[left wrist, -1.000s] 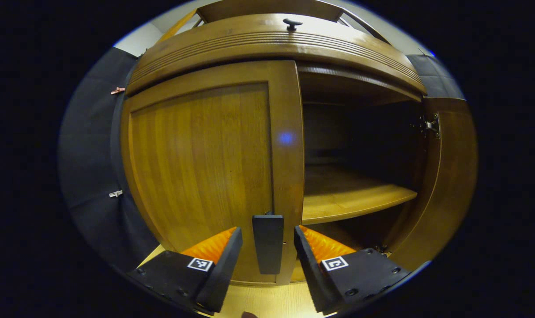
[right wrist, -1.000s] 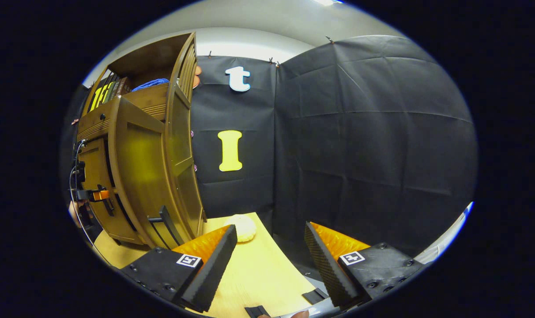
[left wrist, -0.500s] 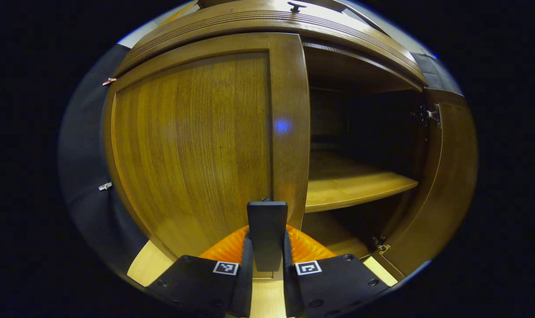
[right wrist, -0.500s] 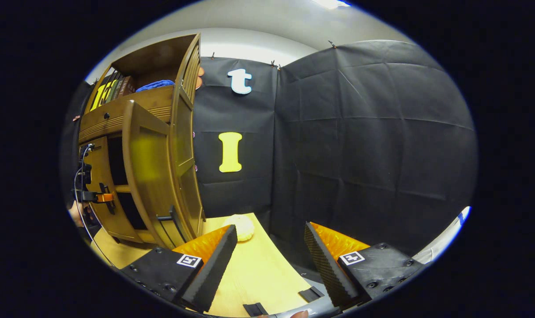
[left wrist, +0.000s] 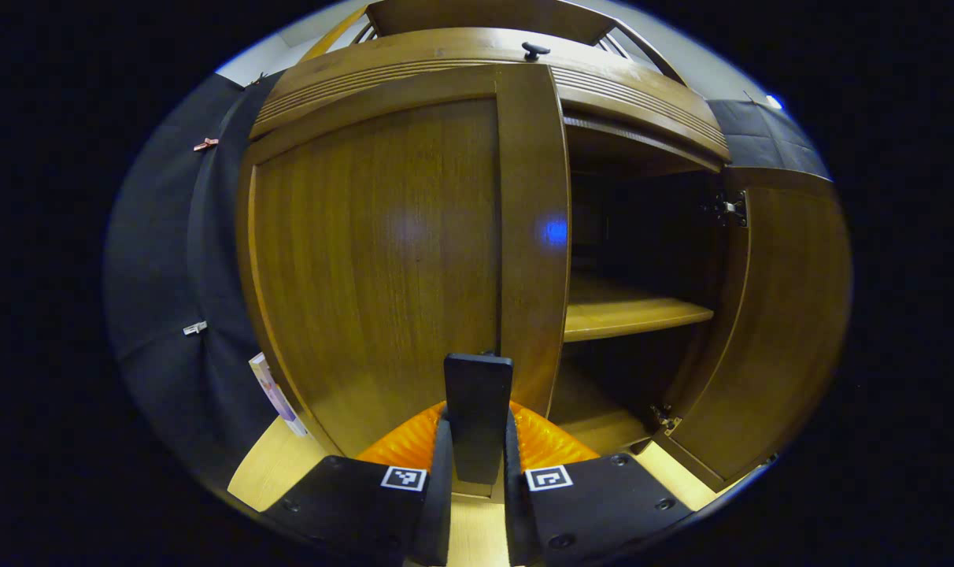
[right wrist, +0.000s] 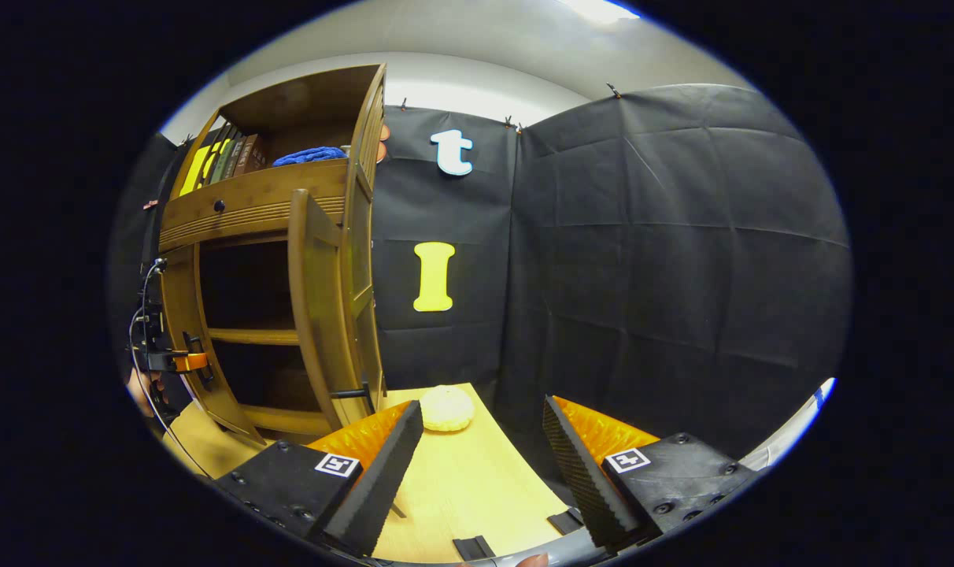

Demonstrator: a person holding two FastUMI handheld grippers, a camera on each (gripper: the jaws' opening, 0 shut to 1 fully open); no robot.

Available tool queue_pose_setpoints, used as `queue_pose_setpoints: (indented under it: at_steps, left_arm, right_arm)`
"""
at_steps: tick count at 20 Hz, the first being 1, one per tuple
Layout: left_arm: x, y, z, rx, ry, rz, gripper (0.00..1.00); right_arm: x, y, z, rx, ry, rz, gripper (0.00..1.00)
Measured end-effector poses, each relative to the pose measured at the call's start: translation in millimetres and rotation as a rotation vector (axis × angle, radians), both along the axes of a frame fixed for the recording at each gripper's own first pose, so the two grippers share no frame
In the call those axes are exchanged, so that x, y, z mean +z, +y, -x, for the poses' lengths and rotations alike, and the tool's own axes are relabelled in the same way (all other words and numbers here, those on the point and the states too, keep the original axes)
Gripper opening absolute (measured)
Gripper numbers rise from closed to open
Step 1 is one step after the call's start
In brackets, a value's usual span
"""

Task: Open the right door of the double-door shoe cabinet with the right hand, and open the left door with the left hand.

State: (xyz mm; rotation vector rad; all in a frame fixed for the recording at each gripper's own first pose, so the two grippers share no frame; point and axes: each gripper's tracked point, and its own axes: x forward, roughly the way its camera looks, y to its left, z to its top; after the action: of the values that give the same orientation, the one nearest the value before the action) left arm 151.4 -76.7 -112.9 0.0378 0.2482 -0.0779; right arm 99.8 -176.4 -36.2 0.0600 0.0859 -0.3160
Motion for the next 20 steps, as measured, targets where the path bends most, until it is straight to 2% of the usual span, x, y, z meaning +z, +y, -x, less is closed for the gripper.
queue_pose_setpoints:
  at_steps: [6,16,17,18,20]
  left_arm:
    - [0.2,23.2,44.6,-0.017,-0.009,-0.002,0.31]
    - [0.3,88.0,110.0,0.01,-0.037,-0.001,0.29]
    - [-0.1,95.9,114.8,0.017,-0.039,-0.005,0.26]
    - [0.3,104.3,119.1,0.025,-0.038,-0.009,0.25]
    - [0.2,119.4,126.5,0.046,-0.04,-0.012,0.23]
  right_arm:
    - [7.2,46.1,-2.8,0.049,-0.012,-0.007,0.97]
    - [6.3,122.6,0.6,0.127,-0.028,-0.036,0.98]
    - [5.8,130.2,-0.3,0.136,-0.03,-0.041,0.93]
    - [6.6,137.8,-1.7,0.145,-0.034,-0.044,1.0]
    - [6.3,152.1,-4.0,0.164,-0.035,-0.046,0.97]
